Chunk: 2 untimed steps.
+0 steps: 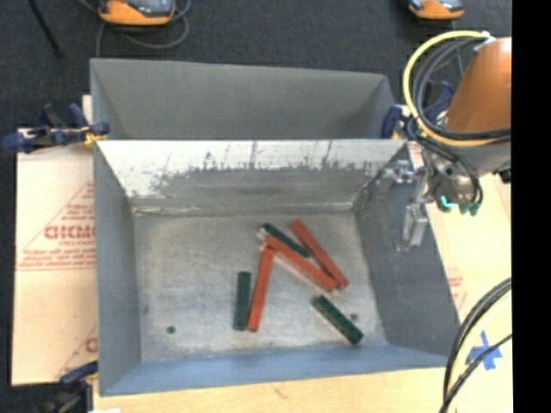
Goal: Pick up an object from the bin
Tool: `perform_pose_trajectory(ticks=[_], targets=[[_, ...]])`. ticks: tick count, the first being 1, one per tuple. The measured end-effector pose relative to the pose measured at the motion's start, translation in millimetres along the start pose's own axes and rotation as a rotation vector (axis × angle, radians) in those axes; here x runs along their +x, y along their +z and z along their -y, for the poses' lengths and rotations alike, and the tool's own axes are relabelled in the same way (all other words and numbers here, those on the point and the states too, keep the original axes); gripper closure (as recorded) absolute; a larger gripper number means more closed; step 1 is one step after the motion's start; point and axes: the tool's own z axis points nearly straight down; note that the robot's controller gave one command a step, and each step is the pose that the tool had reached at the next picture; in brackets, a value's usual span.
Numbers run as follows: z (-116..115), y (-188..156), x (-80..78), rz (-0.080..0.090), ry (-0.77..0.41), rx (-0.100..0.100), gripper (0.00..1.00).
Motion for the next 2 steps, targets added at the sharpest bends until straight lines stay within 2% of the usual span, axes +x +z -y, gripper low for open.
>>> perform_pose_trajectory(ticks=[1, 2], targets=[[-67.0, 154.5, -13.1, 0.003, -0.017, 0.0, 0.0], [-108.7, 119.6, -14.7, 0.012, 0.073, -0.004, 0.0]])
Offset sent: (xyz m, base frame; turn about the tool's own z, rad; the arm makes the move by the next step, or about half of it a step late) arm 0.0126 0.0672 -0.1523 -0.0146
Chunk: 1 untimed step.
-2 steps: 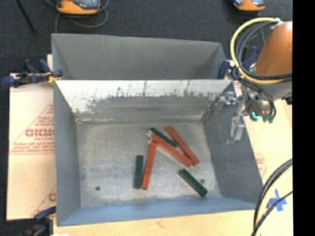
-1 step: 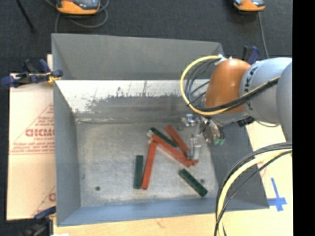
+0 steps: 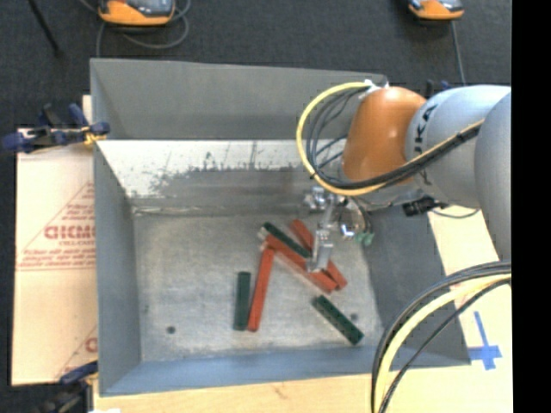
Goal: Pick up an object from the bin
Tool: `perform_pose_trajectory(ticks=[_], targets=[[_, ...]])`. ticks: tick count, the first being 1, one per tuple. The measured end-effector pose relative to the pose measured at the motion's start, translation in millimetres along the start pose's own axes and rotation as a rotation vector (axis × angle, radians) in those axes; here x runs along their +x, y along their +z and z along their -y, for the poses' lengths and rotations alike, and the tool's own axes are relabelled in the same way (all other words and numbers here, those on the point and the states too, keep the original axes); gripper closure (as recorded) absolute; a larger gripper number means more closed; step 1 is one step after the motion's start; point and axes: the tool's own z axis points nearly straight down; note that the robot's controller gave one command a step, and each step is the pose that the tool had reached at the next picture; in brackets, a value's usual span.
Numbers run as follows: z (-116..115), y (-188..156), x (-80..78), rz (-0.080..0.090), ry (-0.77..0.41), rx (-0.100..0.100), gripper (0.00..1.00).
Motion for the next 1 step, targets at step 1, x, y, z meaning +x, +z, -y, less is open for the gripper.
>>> perform_pose_trajectory(ticks=[1], targets=[[10.6, -6.6, 11.3, -0.006, 0.352, 0.003, 0.0]])
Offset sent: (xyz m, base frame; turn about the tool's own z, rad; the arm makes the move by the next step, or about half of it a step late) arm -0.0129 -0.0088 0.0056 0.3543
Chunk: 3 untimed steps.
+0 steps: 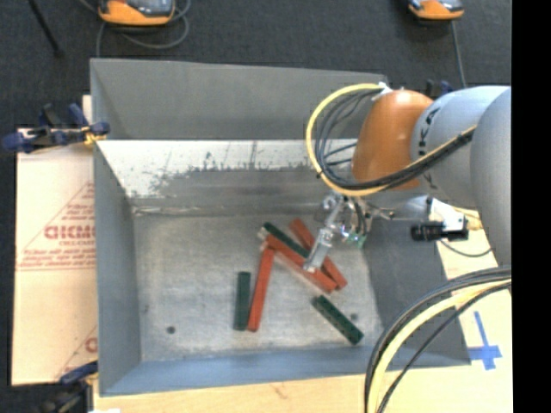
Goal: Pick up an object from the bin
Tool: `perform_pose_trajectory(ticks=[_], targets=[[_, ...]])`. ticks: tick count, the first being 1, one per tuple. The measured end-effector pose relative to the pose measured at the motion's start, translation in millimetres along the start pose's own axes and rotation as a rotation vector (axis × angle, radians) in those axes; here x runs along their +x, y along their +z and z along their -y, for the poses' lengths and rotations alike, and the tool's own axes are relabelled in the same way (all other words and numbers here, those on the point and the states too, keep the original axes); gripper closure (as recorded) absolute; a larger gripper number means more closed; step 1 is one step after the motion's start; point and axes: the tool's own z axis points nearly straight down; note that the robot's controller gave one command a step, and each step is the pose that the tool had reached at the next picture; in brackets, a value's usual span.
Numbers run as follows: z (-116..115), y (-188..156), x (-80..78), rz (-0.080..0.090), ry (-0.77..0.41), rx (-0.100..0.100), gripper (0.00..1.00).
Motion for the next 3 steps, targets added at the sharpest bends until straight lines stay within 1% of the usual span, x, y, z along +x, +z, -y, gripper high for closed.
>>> perform_pose_trajectory(ticks=[1, 2, 3], targets=[[-6.7, 38.6, 3.9, -0.005, 0.143, 0.001, 0.0], [-5.3, 37.2, 2.5, -0.001, 0.136, 0.004, 0.0], [-5.7, 33.6, 0.7, 0.004, 0.134, 0.002, 1.0]])
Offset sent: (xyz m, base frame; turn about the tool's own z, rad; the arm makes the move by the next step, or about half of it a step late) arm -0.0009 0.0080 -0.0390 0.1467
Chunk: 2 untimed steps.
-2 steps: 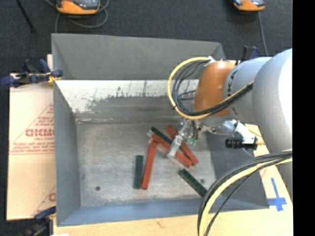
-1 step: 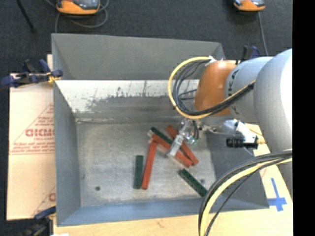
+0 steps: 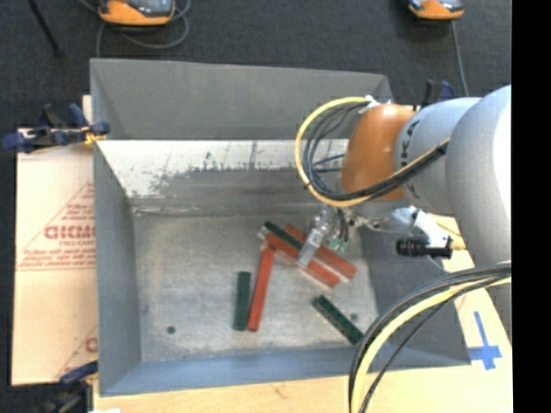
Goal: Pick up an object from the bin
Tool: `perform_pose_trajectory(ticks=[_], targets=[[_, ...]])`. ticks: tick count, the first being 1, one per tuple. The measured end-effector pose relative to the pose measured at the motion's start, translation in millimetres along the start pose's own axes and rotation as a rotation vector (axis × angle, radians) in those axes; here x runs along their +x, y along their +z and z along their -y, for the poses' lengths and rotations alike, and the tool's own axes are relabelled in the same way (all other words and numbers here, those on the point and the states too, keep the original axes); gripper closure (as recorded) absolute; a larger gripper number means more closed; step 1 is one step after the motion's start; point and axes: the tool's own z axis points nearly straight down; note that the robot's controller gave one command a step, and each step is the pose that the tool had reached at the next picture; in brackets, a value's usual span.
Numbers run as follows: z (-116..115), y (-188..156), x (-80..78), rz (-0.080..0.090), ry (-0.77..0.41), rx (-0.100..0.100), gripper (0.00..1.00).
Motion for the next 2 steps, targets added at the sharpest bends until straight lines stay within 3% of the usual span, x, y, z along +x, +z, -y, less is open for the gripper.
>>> perform_pose_trajectory(ticks=[1, 2], targets=[[-0.3, -36.2, -2.4, 0.002, -0.005, -0.003, 1.0], [0.0, -44.5, -4.3, 0.001, -0.009, -0.001, 1.0]])
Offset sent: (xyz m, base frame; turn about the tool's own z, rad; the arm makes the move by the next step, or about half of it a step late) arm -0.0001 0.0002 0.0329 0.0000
